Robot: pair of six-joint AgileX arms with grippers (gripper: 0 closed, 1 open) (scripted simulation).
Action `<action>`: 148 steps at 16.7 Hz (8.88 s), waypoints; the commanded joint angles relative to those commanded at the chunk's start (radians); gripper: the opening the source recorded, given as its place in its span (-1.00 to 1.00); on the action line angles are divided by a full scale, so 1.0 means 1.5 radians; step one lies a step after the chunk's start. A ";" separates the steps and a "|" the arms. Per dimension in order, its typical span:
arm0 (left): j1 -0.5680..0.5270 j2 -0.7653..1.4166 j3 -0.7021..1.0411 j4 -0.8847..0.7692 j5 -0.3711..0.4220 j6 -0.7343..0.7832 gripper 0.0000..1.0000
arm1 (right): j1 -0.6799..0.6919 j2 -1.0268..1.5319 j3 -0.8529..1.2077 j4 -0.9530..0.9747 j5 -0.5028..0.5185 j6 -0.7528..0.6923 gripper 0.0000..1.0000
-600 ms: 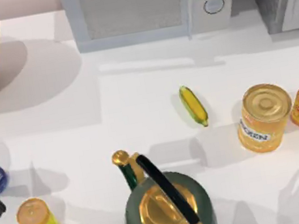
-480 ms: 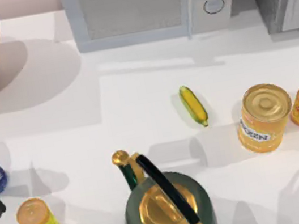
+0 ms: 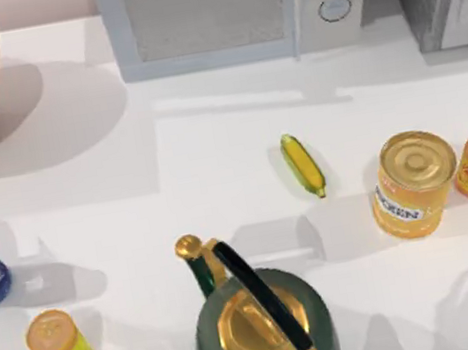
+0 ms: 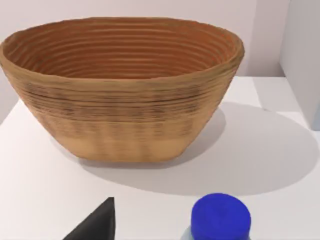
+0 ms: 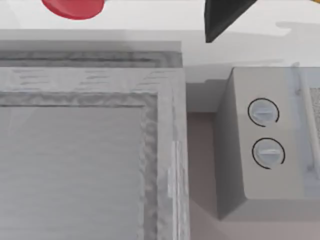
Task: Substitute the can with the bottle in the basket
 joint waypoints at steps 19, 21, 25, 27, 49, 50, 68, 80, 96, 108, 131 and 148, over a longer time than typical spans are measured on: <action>0.089 1.161 1.129 -0.541 0.059 0.096 1.00 | 0.000 0.000 0.000 0.000 0.000 0.000 1.00; 0.095 1.262 1.231 -0.587 0.066 0.106 1.00 | 0.000 0.000 0.000 0.000 0.000 0.000 1.00; 0.102 1.418 1.389 -0.656 0.079 0.121 1.00 | 0.000 0.000 0.000 0.000 0.000 0.000 1.00; 0.104 1.469 1.441 -0.678 0.083 0.127 1.00 | 0.000 0.000 0.000 0.000 0.000 0.000 1.00; 0.097 1.571 1.458 -0.604 0.085 0.122 0.55 | 0.000 0.000 0.000 0.000 0.000 0.000 1.00; 0.097 1.571 1.458 -0.604 0.085 0.122 0.40 | 0.000 0.000 0.000 0.000 0.000 0.000 1.00; 0.099 1.552 1.466 -0.605 0.082 0.125 -1.00 | 0.000 0.000 0.000 0.000 0.000 0.000 1.00; 0.074 1.127 1.085 -0.413 0.030 0.072 -1.00 | 0.000 0.000 0.000 0.000 0.000 0.000 1.00; -0.009 0.028 0.052 0.024 -0.009 -0.007 -1.00 | 0.000 0.000 0.000 0.000 0.000 0.000 1.00; -0.028 -0.212 -0.178 0.105 0.003 -0.011 -1.00 | 0.000 0.000 0.000 0.000 0.000 0.000 1.00; -0.176 0.801 0.304 0.622 0.496 0.000 -1.00 | 0.000 0.000 0.000 0.000 0.000 0.000 1.00; -0.277 1.491 0.635 0.978 0.832 0.006 -1.00 | 0.000 0.000 0.000 0.000 0.000 0.000 1.00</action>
